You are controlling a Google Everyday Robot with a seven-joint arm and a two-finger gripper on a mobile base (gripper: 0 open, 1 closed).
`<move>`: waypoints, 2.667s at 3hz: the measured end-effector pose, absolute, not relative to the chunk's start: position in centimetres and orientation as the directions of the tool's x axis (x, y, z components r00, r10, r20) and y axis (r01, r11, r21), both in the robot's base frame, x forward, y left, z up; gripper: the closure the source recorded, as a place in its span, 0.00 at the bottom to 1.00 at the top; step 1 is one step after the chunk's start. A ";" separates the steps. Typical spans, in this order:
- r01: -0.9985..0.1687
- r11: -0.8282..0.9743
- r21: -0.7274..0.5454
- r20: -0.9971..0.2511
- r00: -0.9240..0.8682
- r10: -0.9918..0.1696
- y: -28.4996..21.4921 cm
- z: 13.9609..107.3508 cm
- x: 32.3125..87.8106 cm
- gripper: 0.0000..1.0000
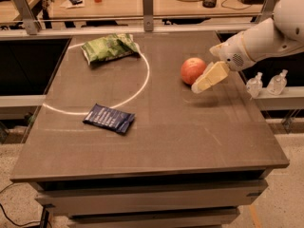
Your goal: Move apple near rxbar blueberry
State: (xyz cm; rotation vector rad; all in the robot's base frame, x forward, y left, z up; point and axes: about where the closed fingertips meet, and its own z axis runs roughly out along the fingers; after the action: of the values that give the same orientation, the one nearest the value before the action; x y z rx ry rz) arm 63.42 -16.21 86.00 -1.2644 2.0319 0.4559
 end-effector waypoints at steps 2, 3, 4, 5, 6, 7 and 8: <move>-0.908 0.419 -0.029 -0.716 -0.274 -0.642 -14.2 84.7 63.6 0.18; -0.915 0.403 -0.023 -0.720 -0.264 -0.642 -13.6 84.7 63.6 0.42; -0.917 0.397 -0.022 -0.721 -0.261 -0.642 -13.7 84.9 63.4 0.64; -0.954 0.300 0.012 -0.739 -0.211 -0.640 -12.2 85.8 62.3 0.89; -0.991 0.119 0.052 -0.772 -0.116 -0.625 -8.0 87.2 59.8 1.00; -0.994 -0.043 0.096 -0.801 -0.052 -0.596 -4.2 87.2 57.9 1.00; -0.994 -0.044 0.097 -0.802 -0.051 -0.596 -4.2 87.2 57.8 1.00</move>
Offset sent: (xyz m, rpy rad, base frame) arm 0.0023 0.0271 -0.0143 0.0314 0.0355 0.0722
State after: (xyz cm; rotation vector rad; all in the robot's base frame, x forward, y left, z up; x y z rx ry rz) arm 57.84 -4.17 87.17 -1.6864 1.6941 0.9529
